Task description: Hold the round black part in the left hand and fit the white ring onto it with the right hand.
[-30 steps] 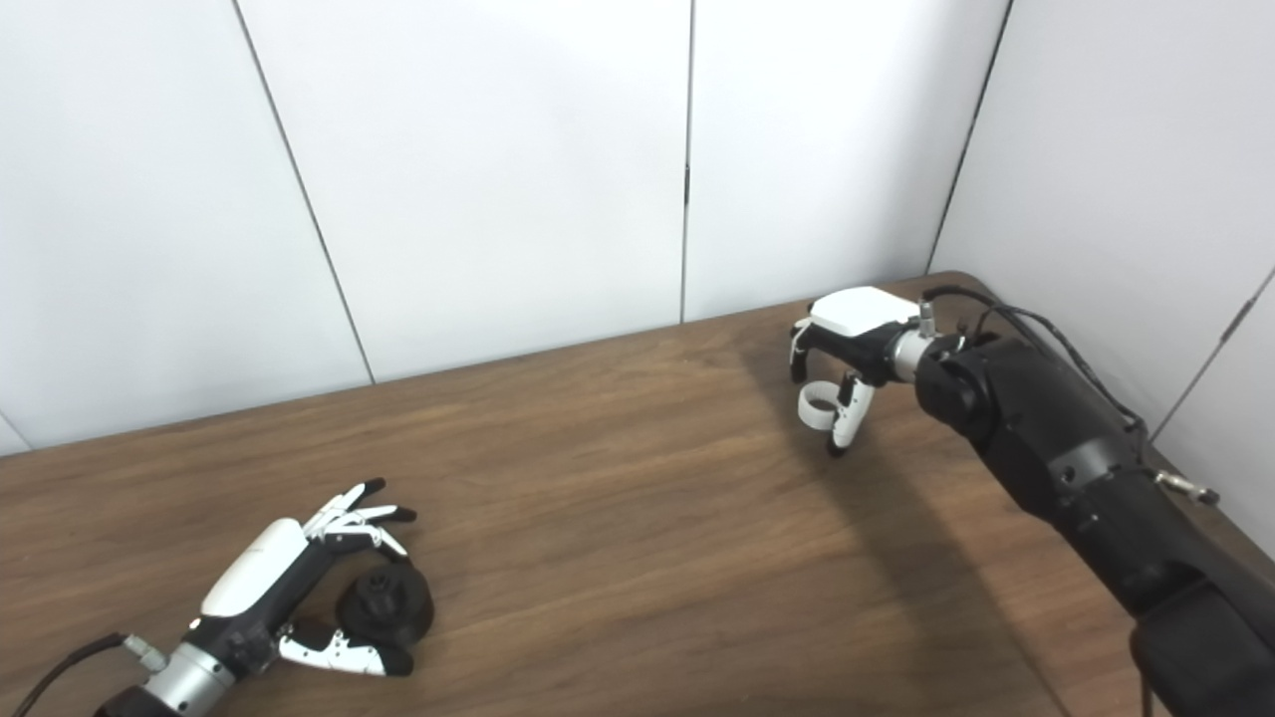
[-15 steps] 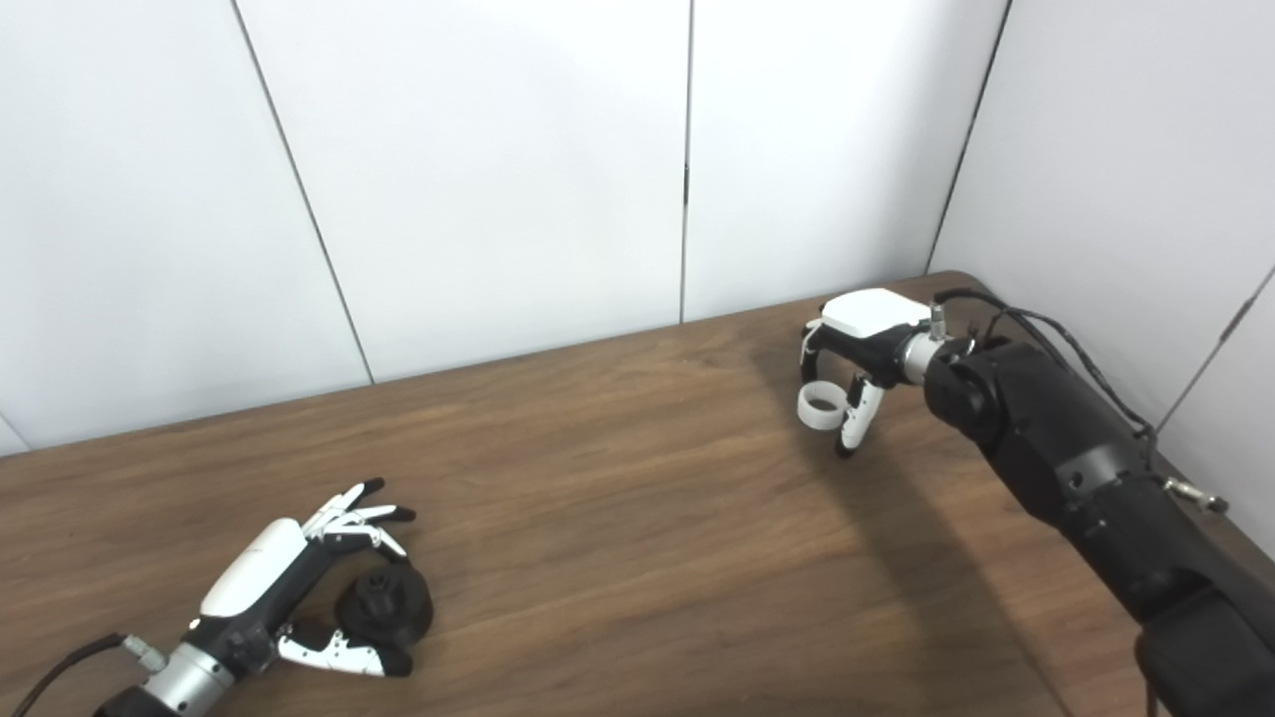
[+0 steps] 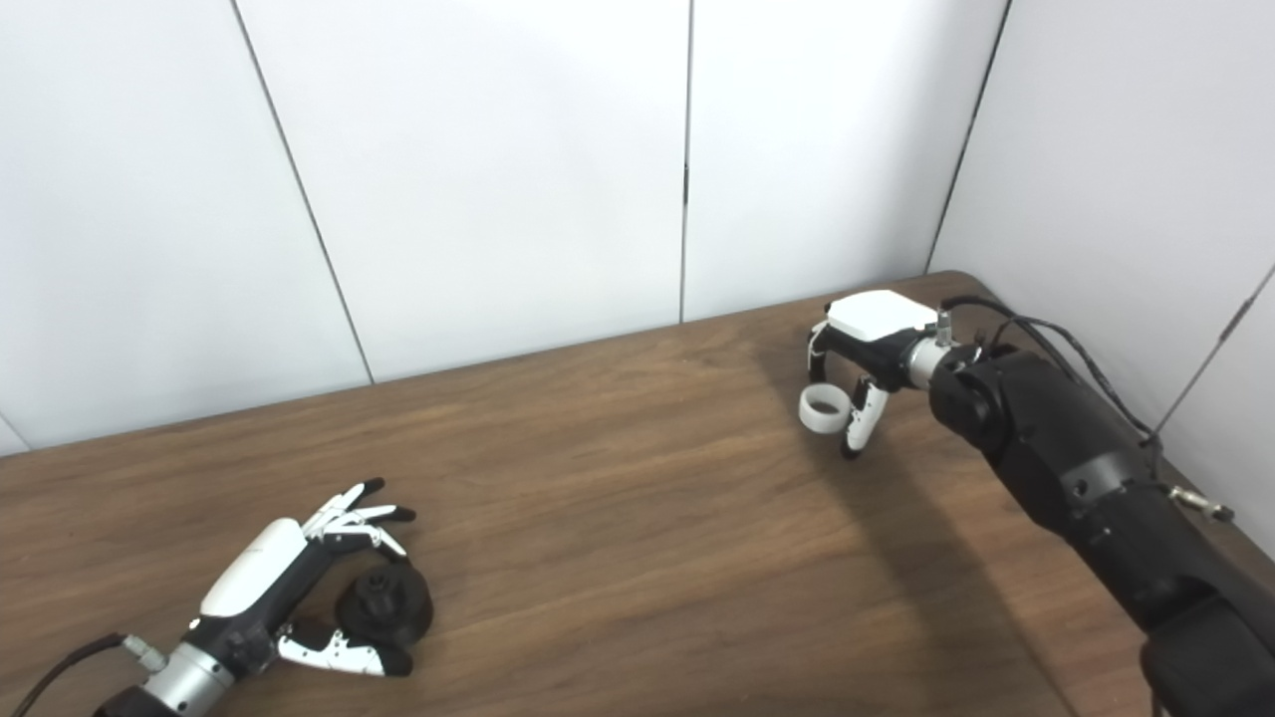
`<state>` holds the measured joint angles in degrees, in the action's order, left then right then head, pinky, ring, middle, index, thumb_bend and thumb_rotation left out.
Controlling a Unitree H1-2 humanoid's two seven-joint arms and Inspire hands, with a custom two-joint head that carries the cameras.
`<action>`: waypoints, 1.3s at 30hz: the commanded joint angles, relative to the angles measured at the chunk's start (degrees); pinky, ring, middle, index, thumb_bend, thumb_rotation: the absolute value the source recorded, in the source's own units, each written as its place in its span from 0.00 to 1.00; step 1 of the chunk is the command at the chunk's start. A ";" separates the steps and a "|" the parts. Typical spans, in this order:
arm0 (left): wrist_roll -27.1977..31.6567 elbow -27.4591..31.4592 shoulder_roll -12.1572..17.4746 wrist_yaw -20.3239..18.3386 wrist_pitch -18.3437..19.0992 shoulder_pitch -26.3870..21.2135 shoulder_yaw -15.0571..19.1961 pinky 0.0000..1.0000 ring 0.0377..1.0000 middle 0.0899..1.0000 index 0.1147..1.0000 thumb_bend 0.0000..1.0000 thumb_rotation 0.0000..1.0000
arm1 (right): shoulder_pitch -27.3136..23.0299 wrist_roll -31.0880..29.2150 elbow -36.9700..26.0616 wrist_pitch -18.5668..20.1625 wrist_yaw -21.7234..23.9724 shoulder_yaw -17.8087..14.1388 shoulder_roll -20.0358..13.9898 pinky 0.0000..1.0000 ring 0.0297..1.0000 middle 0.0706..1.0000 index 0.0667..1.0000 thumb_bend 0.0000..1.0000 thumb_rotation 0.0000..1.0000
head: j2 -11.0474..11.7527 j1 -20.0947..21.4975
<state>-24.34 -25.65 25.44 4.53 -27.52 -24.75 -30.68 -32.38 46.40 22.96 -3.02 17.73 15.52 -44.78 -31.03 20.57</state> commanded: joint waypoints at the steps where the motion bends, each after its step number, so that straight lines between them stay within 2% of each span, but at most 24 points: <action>1: 0.03 -0.74 1.35 0.69 0.60 1.04 -0.36 1.00 1.00 0.83 0.41 0.53 0.06 | -2.02 -0.26 -0.40 -0.82 -2.66 -1.01 -1.47 1.00 0.99 0.82 0.45 0.54 0.14 | -0.08 0.01; 12: -0.19 -0.50 1.37 0.30 0.60 1.36 0.21 1.00 1.00 0.83 0.41 0.53 0.06 | -1.59 0.27 0.59 -0.12 -5.24 -0.80 -0.54 1.00 0.99 0.81 0.44 0.53 0.14 | -0.20 -0.69; 24: -0.76 -1.07 1.28 0.67 0.61 1.08 0.49 1.00 1.00 0.83 0.41 0.53 0.06 | -1.58 -0.09 1.34 0.28 -5.91 -0.89 -0.31 1.00 1.00 0.82 0.44 0.53 0.14 | -0.03 -0.81; 30: -0.64 -1.24 1.24 0.40 0.61 1.27 0.63 1.00 1.00 0.83 0.41 0.53 0.06 | -1.55 -0.95 1.80 -1.19 -6.50 -0.90 -0.21 1.00 1.00 0.82 0.44 0.53 0.14 | -0.08 -0.76; 37: -0.51 -1.17 1.28 0.49 0.60 1.50 0.89 1.00 1.00 0.82 0.41 0.53 0.06 | -1.70 -1.28 1.67 -1.07 -5.85 -0.50 -0.18 1.00 1.00 0.82 0.44 0.53 0.14 | -0.17 -0.82; 39: -0.70 -1.12 1.23 0.27 0.60 1.59 1.26 1.00 1.00 0.83 0.41 0.53 0.06 | -1.82 -1.21 1.21 -0.76 -4.31 -0.07 -0.46 1.00 1.00 0.84 0.45 0.53 0.14 | -0.19 -0.86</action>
<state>-24.64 -25.68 25.50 4.42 -27.53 -24.49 -29.84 -32.20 45.42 24.90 -3.90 13.17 15.52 -44.23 -31.11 19.60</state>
